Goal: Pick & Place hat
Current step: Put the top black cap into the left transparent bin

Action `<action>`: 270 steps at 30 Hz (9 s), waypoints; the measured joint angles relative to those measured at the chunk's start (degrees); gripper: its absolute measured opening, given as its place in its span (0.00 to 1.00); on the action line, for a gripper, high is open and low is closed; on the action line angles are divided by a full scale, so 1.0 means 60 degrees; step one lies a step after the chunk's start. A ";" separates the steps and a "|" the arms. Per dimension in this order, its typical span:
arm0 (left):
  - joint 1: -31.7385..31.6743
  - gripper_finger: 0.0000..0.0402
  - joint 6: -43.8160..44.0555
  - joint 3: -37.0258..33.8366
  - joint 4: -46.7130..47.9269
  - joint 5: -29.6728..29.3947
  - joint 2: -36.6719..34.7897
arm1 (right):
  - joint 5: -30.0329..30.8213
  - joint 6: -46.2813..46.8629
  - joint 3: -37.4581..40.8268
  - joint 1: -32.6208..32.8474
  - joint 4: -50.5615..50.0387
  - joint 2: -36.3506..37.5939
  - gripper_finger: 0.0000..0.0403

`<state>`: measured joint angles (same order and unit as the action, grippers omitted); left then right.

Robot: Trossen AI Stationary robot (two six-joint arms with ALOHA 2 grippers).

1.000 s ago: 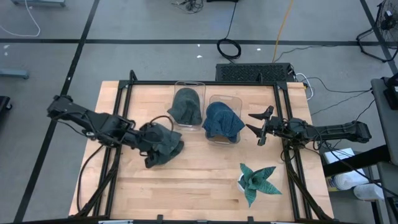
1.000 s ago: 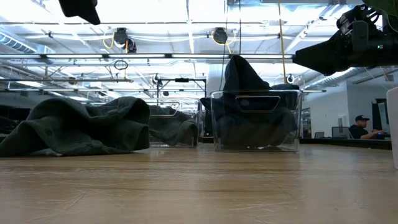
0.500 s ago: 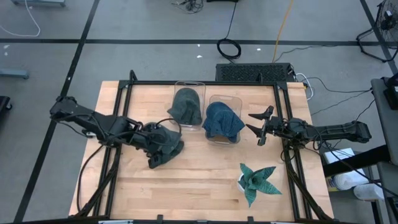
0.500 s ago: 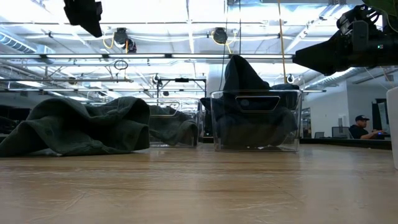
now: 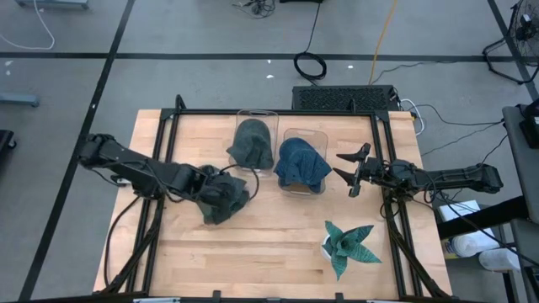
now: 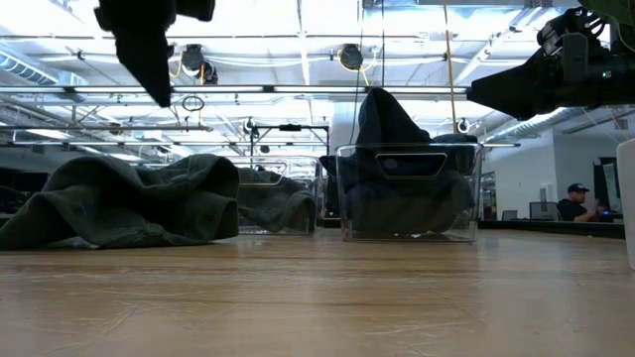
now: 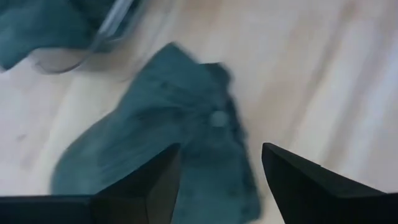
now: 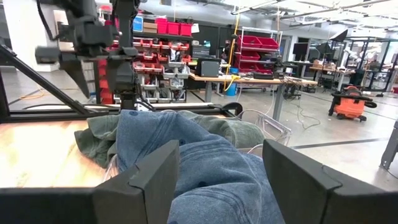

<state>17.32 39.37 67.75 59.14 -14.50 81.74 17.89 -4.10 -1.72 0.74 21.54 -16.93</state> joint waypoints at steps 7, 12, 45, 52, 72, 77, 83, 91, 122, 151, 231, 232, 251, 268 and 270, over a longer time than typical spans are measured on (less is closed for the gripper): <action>0.0000 0.61 0.0964 0.0000 0.0447 -0.0688 0.0896 | 0.0000 0.0000 0.0000 0.0002 0.0000 -0.0004 0.55; 0.0000 0.66 0.1409 0.0000 0.0349 -0.0688 0.1589 | 0.0000 0.0000 0.0002 -0.0002 0.0004 -0.0002 0.55; 0.0127 0.61 0.3505 0.0004 0.0105 -0.1340 0.4026 | 0.0000 0.0000 0.0003 0.0002 -0.0001 0.0000 0.55; 0.0117 0.53 0.3549 0.0004 0.0104 -0.1292 0.4009 | 0.0000 0.0000 0.0001 0.0001 0.0000 -0.0004 0.55; 0.0055 0.02 0.3322 0.0004 0.0116 -0.0812 0.4009 | 0.0000 0.0000 0.0004 0.0002 0.0000 -0.0004 0.55; -0.0006 0.01 0.3209 0.0004 0.0112 -0.0596 0.4009 | 0.0000 0.0000 0.0002 0.0000 0.0000 -0.0004 0.55; -0.0007 0.01 0.3210 0.0004 0.0112 -0.0594 0.4009 | 0.0000 0.0000 0.0000 -0.0002 0.0000 -0.0002 0.55; 0.0038 0.01 0.3522 0.0001 0.0130 -0.0597 0.3980 | 0.0000 0.0001 0.0002 0.0001 0.0000 -0.0002 0.55; 0.1282 0.60 0.5214 0.0565 -0.0230 -0.1590 0.3237 | 0.0000 0.0000 0.0000 0.0002 0.0004 0.0000 0.55; 0.0782 0.60 0.5823 0.1869 0.2422 -0.2112 0.6609 | 0.0000 0.0000 0.0004 0.0002 0.0000 0.0000 0.55; 0.2705 0.49 0.0367 0.3397 0.5143 -0.1918 0.7459 | 0.0000 0.0000 0.0000 -0.0002 0.0004 0.0000 0.55; 0.2669 0.48 0.0419 0.3283 0.5137 -0.1950 0.7459 | 0.0000 0.0000 0.0002 -0.0002 0.0004 -0.0002 0.55; 0.2637 0.01 0.0551 0.2386 0.5125 -0.2341 0.7462 | 0.0000 0.0001 0.0001 0.0001 0.0004 -0.0004 0.55; 0.2699 0.00 0.0631 0.3457 0.5143 -0.2418 0.7043 | 0.0000 0.0000 0.0004 -0.0001 0.0001 -0.0004 0.55; 0.2699 0.00 0.0346 0.3457 0.5140 -0.2229 0.7043 | 0.0000 0.0000 0.0000 0.0002 -0.0004 0.0000 0.55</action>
<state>33.52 41.45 88.49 89.98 -27.88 124.01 17.89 -4.10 -1.72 0.75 21.52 -16.93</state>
